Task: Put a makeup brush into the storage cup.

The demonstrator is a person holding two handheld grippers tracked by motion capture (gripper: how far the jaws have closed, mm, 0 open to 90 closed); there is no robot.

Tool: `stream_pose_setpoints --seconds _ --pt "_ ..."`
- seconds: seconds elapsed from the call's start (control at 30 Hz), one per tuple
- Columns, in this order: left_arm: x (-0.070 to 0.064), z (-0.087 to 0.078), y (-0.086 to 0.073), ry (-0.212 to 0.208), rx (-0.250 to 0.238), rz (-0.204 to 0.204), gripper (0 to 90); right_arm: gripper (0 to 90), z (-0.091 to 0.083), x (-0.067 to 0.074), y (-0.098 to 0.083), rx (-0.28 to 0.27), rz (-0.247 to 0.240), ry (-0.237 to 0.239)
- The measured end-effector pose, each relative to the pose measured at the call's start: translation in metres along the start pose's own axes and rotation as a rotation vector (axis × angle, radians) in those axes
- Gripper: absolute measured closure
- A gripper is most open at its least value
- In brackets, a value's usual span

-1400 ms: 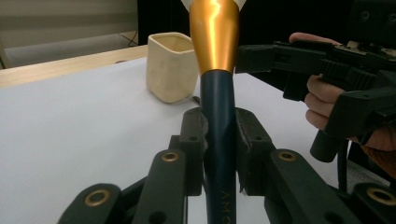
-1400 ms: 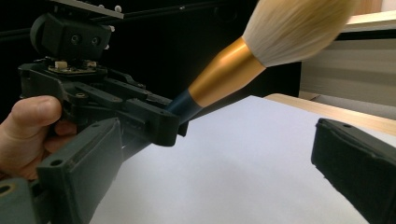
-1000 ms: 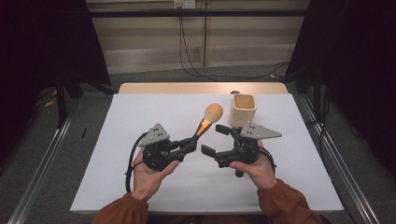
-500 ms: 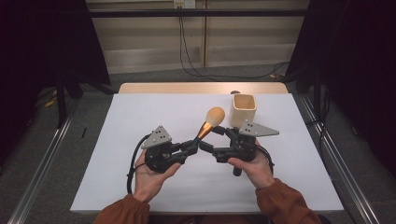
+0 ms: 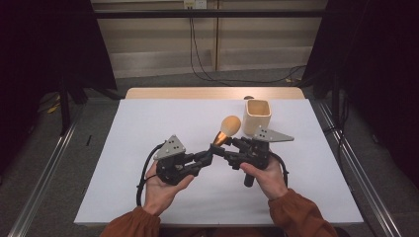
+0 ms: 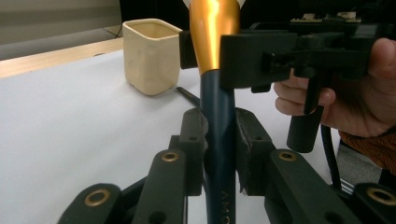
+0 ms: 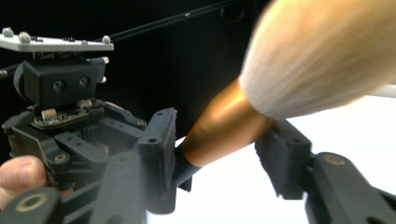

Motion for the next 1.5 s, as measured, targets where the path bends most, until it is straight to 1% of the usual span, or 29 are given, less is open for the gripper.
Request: stream_pose_setpoints --seconds 0.17,0.2,0.27,0.37,0.43,0.53,0.63,0.67,0.7,0.77,0.87,0.9,0.97,1.03,1.1,1.2,1.27,1.33,1.4,1.5 --pt "-0.001 0.001 -0.001 0.001 0.003 0.01 75.3 59.2 0.0 0.0 0.0 -0.015 0.026 0.027" --pt "-0.001 0.001 -0.001 0.007 0.004 0.014 75.3 60.8 0.0 0.0 0.0 -0.02 0.034 0.032" --pt "-0.002 0.003 -0.001 0.004 -0.002 0.017 75.3 63.1 0.0 0.0 0.0 -0.026 0.046 0.044" --pt "-0.002 0.004 -0.001 0.007 0.002 0.029 75.2 67.9 0.0 0.002 0.0 -0.028 0.058 0.069" --pt "-0.002 0.004 -0.002 0.004 -0.008 0.031 75.1 68.3 0.001 0.003 0.0 -0.032 0.052 0.07" --pt "-0.002 0.005 -0.002 0.007 -0.015 0.04 75.0 68.5 0.0 0.002 -0.001 -0.041 0.064 0.077" --pt "-0.002 0.005 -0.003 0.011 -0.029 0.034 74.4 68.7 0.001 0.003 0.0 -0.044 0.058 0.075" --pt "-0.001 0.004 -0.003 0.006 -0.032 0.031 73.1 68.7 0.001 0.003 0.0 -0.041 0.055 0.075" --pt "0.0 0.004 -0.003 0.008 -0.037 0.025 69.6 68.7 0.0 0.003 0.0 -0.04 0.051 0.073" --pt "0.002 0.002 -0.003 0.012 -0.043 0.014 65.6 68.8 0.0 0.002 -0.001 -0.037 0.049 0.066" --pt "0.003 0.0 -0.004 0.02 -0.042 0.008 61.2 68.9 -0.002 0.0 0.0 -0.039 0.051 0.059" --pt "0.004 0.0 -0.004 0.02 -0.043 0.013 59.6 68.9 -0.003 -0.001 0.0 -0.039 0.047 0.051" --pt "0.006 -0.001 -0.005 0.033 -0.039 0.002 55.5 68.9 -0.004 -0.002 0.001 -0.041 0.043 0.048" --pt "0.006 -0.002 -0.006 0.038 -0.043 0.001 52.7 68.9 -0.006 -0.003 0.002 -0.039 0.037 0.036" --pt "0.008 -0.003 -0.005 0.056 -0.042 0.001 45.1 69.0 -0.007 -0.004 0.002 -0.039 0.032 0.029" --pt "0.011 -0.004 -0.006 0.071 -0.038 0.009 37.8 69.0 -0.009 -0.005 0.003 -0.03 0.016 0.017" --pt "0.013 -0.005 -0.007 0.084 -0.045 0.015 33.5 69.0 -0.01 -0.006 0.002 -0.021 0.006 0.009" --pt "0.015 -0.006 -0.008 0.093 -0.055 0.012 27.3 69.0 -0.012 -0.008 0.002 -0.01 -0.006 0.0" --pt "0.017 -0.007 -0.009 0.104 -0.058 0.004 23.4 69.1 -0.013 -0.01 0.002 -0.007 -0.011 -0.009" --pt "0.021 -0.008 -0.011 0.121 -0.045 -0.005 14.6 69.1 -0.017 -0.013 0.003 -0.012 -0.02 -0.023"
Point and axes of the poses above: each handheld gripper's, and its own axes: z roughly forward along the jaws, y roughly out of its top, x roughly to its left, the point moved 3 cm from there along z, roughly forward along the jaws, and after that the axes turned 7 degrees about y, right-handed, at the moved point
